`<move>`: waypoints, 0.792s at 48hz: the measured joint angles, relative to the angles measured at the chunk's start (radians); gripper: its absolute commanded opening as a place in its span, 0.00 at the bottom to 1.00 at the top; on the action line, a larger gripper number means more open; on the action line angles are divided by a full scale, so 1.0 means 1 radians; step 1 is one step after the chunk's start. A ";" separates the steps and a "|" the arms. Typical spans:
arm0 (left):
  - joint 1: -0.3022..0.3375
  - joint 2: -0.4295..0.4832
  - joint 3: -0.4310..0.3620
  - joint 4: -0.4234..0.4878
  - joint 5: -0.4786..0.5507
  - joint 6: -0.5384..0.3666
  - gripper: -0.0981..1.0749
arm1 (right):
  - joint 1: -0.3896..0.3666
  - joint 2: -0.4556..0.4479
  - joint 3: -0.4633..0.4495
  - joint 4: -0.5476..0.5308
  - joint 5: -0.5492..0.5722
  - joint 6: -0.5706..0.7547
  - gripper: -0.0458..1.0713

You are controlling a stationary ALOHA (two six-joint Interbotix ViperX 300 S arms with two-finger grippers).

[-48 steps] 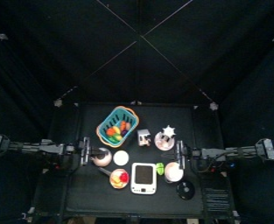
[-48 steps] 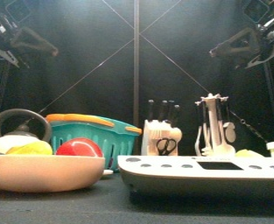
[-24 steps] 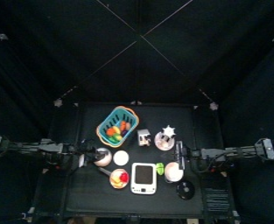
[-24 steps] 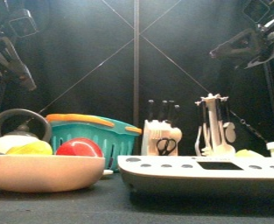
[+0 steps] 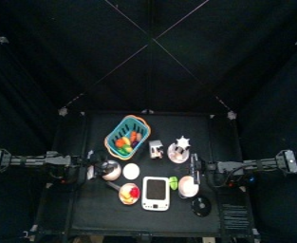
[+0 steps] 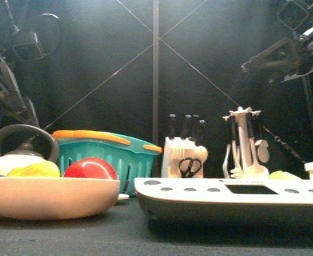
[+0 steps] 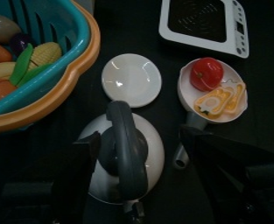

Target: Grab kettle and place on stove

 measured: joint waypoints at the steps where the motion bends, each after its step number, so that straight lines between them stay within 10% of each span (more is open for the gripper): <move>1: -0.002 0.005 0.002 -0.002 -0.002 0.002 0.95 | -0.002 0.002 0.000 0.000 0.000 0.000 0.06; 19: 0.000 0.051 0.029 -0.052 -0.018 0.002 0.91 | 0.000 0.021 0.000 0.000 0.000 0.000 0.06; 38: 0.003 0.052 0.032 -0.057 -0.023 0.000 0.56 | 0.000 0.023 -0.002 0.000 0.000 0.000 0.06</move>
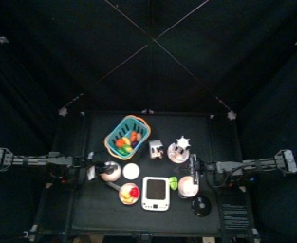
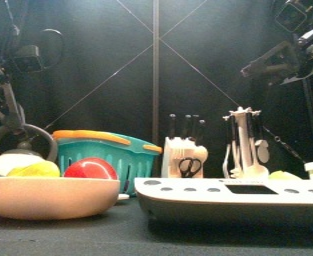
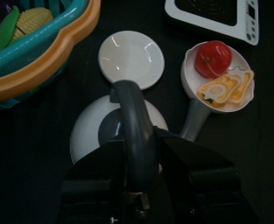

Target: Grab kettle and place on stove

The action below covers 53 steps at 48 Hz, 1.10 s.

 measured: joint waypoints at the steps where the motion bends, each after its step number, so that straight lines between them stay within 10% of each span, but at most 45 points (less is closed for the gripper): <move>1: 0.002 -0.002 0.002 0.000 0.000 0.000 0.54 | 0.000 -0.002 0.002 0.000 0.000 0.000 0.06; 53: -0.006 0.002 -0.129 -0.008 0.054 0.008 0.46 | 0.000 0.000 0.002 0.000 0.000 0.000 0.06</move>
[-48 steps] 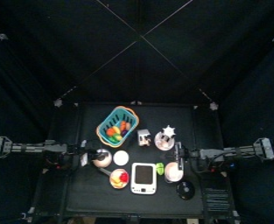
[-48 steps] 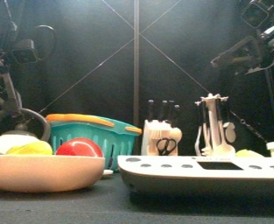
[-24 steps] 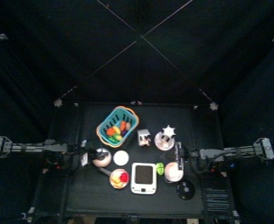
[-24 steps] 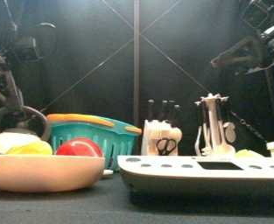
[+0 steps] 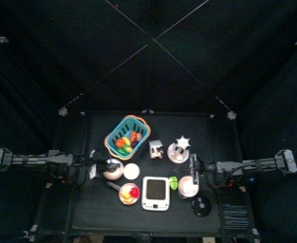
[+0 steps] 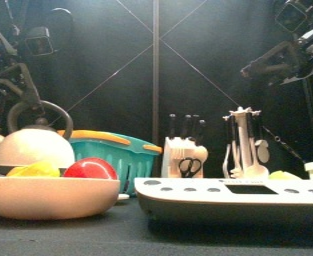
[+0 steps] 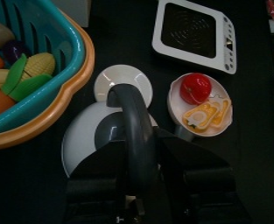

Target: Grab kettle and place on stove

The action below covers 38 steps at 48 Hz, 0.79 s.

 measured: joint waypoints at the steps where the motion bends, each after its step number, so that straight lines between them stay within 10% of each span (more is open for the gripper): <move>1: -0.003 0.000 -0.005 0.000 0.002 0.000 0.46 | 0.000 0.000 0.000 0.000 0.000 0.000 0.06; 38: -0.170 0.181 -0.141 -0.034 -0.245 -0.002 0.46 | -0.003 0.000 0.000 0.000 0.003 -0.003 0.06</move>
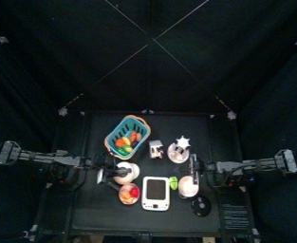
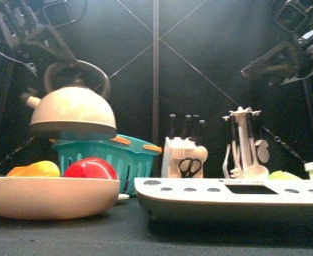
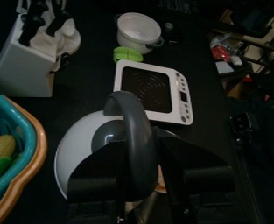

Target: Grab kettle and place on stove

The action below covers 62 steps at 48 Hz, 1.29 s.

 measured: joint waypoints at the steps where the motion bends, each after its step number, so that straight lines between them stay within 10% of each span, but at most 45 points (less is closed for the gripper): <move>1: -0.002 0.009 -0.006 0.000 -0.005 0.000 0.46 | 0.000 0.000 0.000 0.000 0.002 0.000 0.06; 22: -0.054 0.209 -0.109 -0.028 -0.193 -0.002 0.46 | 0.000 0.000 -0.002 0.000 0.043 0.000 0.06; 62: -0.092 0.598 -0.403 -0.031 -0.209 0.000 0.46 | -0.002 -0.020 -0.002 0.005 0.098 0.003 0.07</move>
